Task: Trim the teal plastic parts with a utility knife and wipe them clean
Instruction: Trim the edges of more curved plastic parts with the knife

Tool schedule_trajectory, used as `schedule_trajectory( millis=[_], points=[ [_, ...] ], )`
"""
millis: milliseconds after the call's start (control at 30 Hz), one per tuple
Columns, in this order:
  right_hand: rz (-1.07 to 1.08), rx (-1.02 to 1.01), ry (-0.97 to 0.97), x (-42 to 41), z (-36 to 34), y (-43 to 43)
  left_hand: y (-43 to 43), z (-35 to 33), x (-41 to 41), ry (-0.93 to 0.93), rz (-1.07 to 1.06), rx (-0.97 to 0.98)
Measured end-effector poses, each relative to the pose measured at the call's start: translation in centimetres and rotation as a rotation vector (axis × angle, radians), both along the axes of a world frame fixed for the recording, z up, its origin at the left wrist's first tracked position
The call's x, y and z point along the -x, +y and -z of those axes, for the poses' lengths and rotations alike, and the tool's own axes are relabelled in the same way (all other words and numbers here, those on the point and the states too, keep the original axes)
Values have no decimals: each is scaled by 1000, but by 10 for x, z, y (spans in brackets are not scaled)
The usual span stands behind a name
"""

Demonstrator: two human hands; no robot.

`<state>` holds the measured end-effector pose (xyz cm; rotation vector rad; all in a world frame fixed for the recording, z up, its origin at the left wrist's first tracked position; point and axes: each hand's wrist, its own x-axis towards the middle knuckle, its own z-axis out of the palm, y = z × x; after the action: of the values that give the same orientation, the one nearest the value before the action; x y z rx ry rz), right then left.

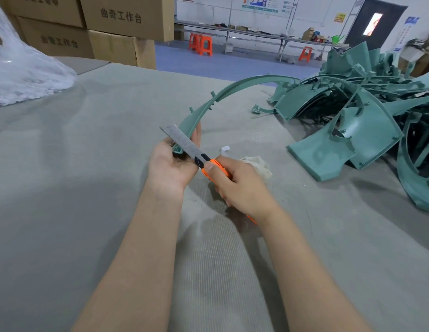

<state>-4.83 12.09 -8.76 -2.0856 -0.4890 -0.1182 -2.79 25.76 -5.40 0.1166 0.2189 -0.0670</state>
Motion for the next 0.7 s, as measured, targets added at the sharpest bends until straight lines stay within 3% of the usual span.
schedule_trajectory(
  millis=[67,400,567,700],
  points=[
    [-19,3,5,1,-1,0,1,1,-1,-4,-4,-48],
    [-41,13,18,2,-1,1,0,4,2,-33,-15,176],
    [-37,15,27,2,-1,0,2,-1,3,-28,26,85],
    [83,-199,17,0,-7,-5,0,-3,-1,29,-31,-14]
  ],
)
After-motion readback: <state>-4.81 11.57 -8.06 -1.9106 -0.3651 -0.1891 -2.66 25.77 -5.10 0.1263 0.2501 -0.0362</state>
